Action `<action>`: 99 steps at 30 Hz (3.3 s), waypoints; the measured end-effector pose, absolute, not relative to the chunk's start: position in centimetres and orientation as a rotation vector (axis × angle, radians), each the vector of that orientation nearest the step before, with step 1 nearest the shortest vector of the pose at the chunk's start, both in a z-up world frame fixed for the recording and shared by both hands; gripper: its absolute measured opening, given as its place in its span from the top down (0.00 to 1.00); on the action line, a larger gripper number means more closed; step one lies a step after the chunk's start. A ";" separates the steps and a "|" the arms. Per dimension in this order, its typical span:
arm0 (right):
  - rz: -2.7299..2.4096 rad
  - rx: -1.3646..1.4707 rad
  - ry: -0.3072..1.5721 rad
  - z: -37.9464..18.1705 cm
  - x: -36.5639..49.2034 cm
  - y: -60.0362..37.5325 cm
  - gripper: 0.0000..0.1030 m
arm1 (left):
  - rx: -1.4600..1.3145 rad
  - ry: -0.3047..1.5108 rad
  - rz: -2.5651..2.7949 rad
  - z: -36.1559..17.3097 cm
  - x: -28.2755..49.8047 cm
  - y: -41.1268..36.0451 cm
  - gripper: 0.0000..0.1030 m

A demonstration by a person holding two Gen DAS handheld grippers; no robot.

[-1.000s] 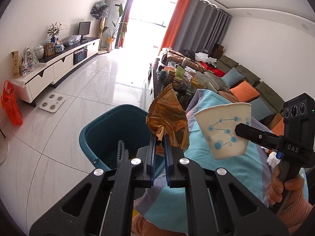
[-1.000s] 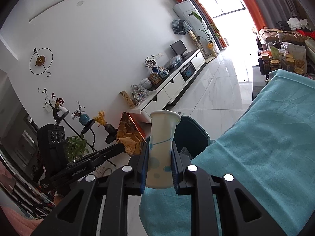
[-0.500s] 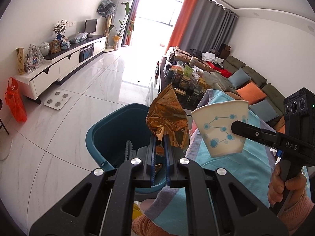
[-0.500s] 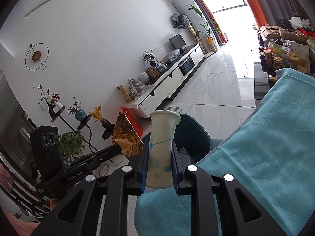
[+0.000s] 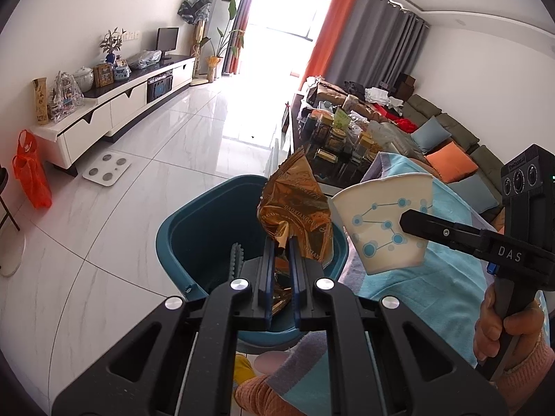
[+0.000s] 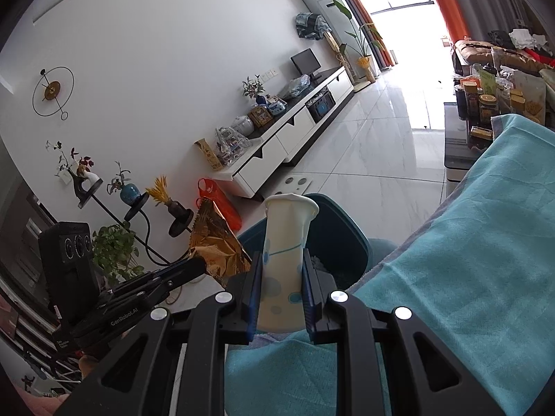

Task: Collect trash
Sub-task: 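Carry the paper cup and gold foil wrapper over the teal bin, then open both grippers to drop the cup and foil into the teal bin, then move both open grippers back over the table, then grasp a crumpled blue-dotted paper cup with right gripper while left gripper grasps white tissue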

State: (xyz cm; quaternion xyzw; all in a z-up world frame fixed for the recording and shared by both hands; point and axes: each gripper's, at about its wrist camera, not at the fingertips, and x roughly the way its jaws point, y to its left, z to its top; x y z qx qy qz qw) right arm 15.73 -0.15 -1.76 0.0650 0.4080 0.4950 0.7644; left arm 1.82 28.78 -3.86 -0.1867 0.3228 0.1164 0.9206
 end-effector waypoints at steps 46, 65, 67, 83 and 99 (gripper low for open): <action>0.980 0.043 1.014 -4.7 16.5 6.8 0.76 | -0.398 0.819 0.327 -11.2 9.0 27.4 0.69; 0.978 0.070 0.828 -0.1 12.0 -4.1 0.63 | -0.295 0.659 0.056 -5.8 5.2 18.5 0.45; 0.958 0.089 0.808 0.5 11.6 -6.1 0.62 | -0.279 0.653 -0.004 -5.4 5.4 16.4 0.44; 0.684 0.196 0.710 1.1 8.9 -22.2 0.62 | -0.137 0.713 -0.390 -5.9 9.6 -1.1 0.43; 0.315 0.329 0.695 -1.7 13.4 -37.9 0.62 | -0.023 0.786 -0.572 -6.6 14.4 -12.2 0.40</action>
